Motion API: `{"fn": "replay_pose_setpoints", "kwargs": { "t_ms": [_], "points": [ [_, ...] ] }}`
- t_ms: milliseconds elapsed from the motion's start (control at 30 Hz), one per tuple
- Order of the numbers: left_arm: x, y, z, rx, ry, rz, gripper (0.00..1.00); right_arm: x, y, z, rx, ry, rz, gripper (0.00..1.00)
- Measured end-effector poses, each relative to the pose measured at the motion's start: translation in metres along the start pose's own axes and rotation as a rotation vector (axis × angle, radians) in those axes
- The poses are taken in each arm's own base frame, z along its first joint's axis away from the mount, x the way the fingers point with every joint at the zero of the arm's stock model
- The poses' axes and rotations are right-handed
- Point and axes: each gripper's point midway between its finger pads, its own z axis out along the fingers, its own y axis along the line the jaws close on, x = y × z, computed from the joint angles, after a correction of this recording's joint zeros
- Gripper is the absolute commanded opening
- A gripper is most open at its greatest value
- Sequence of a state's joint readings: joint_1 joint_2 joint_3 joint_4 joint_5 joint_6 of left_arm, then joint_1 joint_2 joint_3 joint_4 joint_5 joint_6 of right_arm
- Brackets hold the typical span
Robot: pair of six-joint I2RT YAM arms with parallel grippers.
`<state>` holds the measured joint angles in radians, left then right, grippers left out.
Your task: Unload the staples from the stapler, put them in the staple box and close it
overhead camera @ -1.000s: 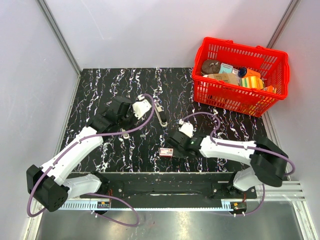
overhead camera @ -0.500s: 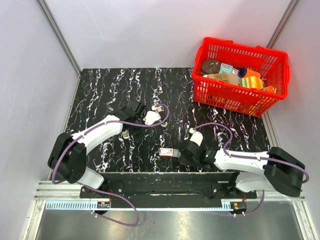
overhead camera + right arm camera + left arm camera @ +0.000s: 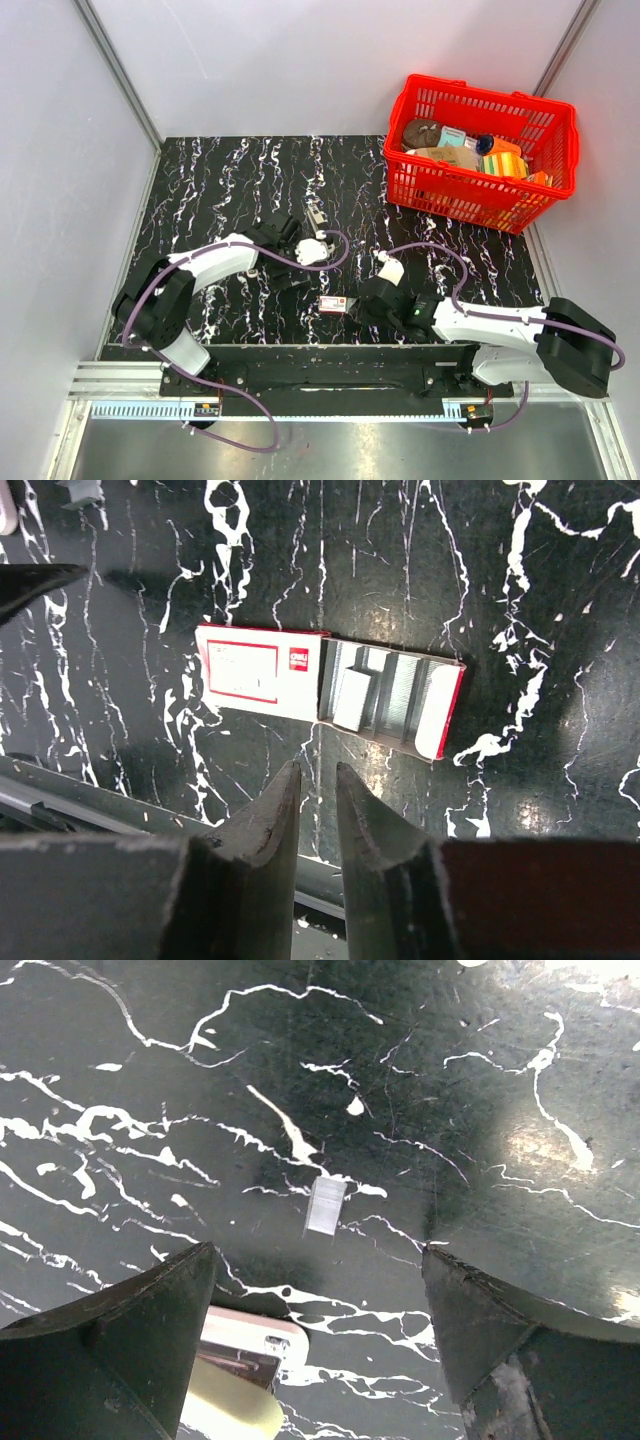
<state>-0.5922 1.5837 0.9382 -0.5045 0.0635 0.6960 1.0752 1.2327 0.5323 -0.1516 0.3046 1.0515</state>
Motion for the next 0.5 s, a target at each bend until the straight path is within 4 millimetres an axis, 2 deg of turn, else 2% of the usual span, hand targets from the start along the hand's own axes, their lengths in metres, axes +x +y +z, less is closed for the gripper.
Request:
{"fn": "replay_pose_setpoints", "kwargs": {
  "t_ms": [100, 500],
  "points": [
    [0.004, -0.002, 0.01, 0.013, 0.022, 0.035, 0.86, -0.003, 0.004, -0.004, -0.021, -0.011, 0.007, 0.26],
    [-0.007, 0.005, 0.021, 0.025, 0.006, 0.062, 0.55, -0.004, 0.005, -0.004, -0.025, -0.013, 0.009, 0.26]
  ]
}}
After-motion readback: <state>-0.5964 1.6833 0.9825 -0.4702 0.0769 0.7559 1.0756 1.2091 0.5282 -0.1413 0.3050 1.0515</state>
